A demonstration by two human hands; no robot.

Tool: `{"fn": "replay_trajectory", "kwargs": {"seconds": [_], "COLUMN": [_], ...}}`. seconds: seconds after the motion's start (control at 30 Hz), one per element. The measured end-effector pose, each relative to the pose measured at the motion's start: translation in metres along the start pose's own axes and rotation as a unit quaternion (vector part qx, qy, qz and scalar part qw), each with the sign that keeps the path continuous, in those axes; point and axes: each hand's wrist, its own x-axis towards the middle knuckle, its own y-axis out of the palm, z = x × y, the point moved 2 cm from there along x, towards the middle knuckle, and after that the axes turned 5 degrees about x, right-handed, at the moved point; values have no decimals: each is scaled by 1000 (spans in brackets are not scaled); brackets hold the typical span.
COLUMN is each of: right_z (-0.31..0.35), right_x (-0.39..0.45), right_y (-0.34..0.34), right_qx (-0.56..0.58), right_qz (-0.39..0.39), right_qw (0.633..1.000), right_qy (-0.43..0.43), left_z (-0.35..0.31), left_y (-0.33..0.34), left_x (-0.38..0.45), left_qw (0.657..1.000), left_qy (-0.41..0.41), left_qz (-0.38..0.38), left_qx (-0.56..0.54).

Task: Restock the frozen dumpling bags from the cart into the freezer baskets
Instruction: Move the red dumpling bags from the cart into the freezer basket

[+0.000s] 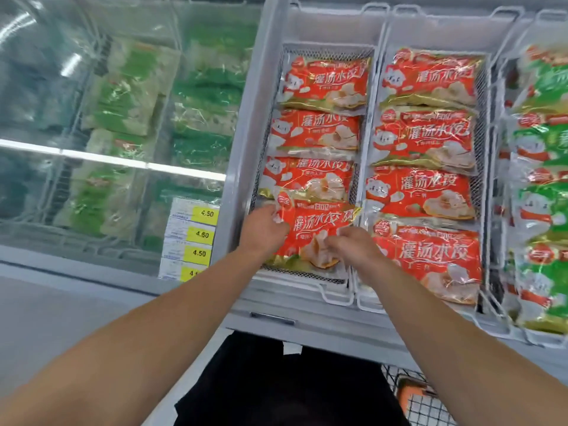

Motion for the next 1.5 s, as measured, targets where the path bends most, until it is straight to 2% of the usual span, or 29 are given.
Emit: {"fn": "replay_trajectory", "kwargs": {"seconds": [0.13,0.23,0.53,0.7,0.9,1.17,1.3,1.5], "right_z": [-6,-2,-10,-26,-67,-166,-248,-377], "right_x": [15,15,-38,-93,-171,-278,-334,-429], "right_y": [4,-2,-15,0,35,66,81,105], "right_qx": [-26,-118,-191,-178,-124,-43,-4,54], "right_qz": [78,84,-50,-149,-282,-378,-428,-477], "right_qw": [996,989,979,966,942,922,904,877], "right_qy": [43,26,-51,-116,-136,-70,-15,21], "left_z": [2,1,5,19,34,30,37,67], "left_y": [6,9,2,-3,-7,40,86,165], "left_x": [3,5,-27,-60,-106,-195,-260,-372], "left_qw": [999,998,988,974,944,883,846,815], "left_qy": [2,1,80,176,278,387,438,479], "left_qz": [-5,-6,54,85,105,174,203,228], "left_qx": [44,69,117,116,144,200,225,233]}}
